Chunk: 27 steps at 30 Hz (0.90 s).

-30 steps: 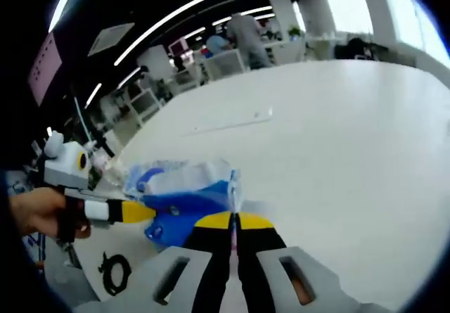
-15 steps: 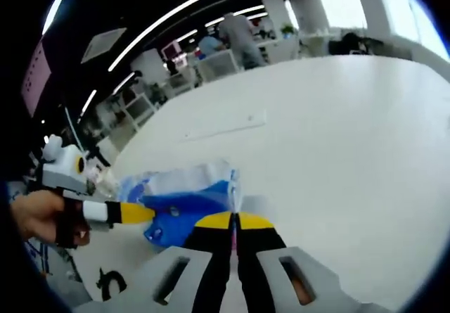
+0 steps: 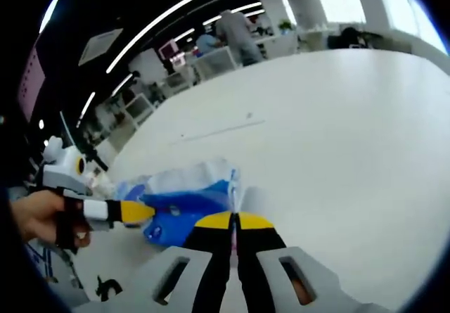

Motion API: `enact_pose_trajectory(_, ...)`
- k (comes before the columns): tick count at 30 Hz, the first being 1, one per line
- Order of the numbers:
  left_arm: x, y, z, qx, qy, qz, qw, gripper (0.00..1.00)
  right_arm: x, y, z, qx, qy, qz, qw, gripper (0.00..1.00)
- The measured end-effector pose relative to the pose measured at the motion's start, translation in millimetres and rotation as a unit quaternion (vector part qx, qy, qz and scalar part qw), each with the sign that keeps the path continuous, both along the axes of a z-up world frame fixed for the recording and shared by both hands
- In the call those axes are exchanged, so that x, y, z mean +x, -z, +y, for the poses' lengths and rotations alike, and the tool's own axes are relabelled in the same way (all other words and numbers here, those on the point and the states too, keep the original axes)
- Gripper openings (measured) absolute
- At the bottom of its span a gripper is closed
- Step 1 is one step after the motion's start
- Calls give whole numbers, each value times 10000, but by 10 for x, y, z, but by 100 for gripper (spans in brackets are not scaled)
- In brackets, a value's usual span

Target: Arrange the tabletop items into an orderly group along one side of the table until the central work area is clear of visible clutter.

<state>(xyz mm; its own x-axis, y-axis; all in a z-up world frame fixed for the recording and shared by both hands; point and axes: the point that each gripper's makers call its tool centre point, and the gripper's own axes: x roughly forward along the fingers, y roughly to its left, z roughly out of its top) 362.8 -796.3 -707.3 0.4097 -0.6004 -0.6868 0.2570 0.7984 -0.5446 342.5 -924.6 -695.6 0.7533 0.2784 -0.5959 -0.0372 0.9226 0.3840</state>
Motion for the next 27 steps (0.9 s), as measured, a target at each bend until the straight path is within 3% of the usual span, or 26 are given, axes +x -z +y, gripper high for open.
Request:
enact_pose_trajectory(15, 172, 120, 65, 93, -138, 86, 9998, 2, 104, 165, 69, 188, 79, 148, 9997, 0)
enact_pose_trajectory(18, 205, 135, 99, 188, -142, 23, 9997, 2, 128, 169, 98, 424, 224, 186, 9987, 0)
enact_pose_trajectory(27, 281, 146, 116, 187, -226, 3, 9996, 3, 188, 192, 113, 392, 283, 192, 9986, 0)
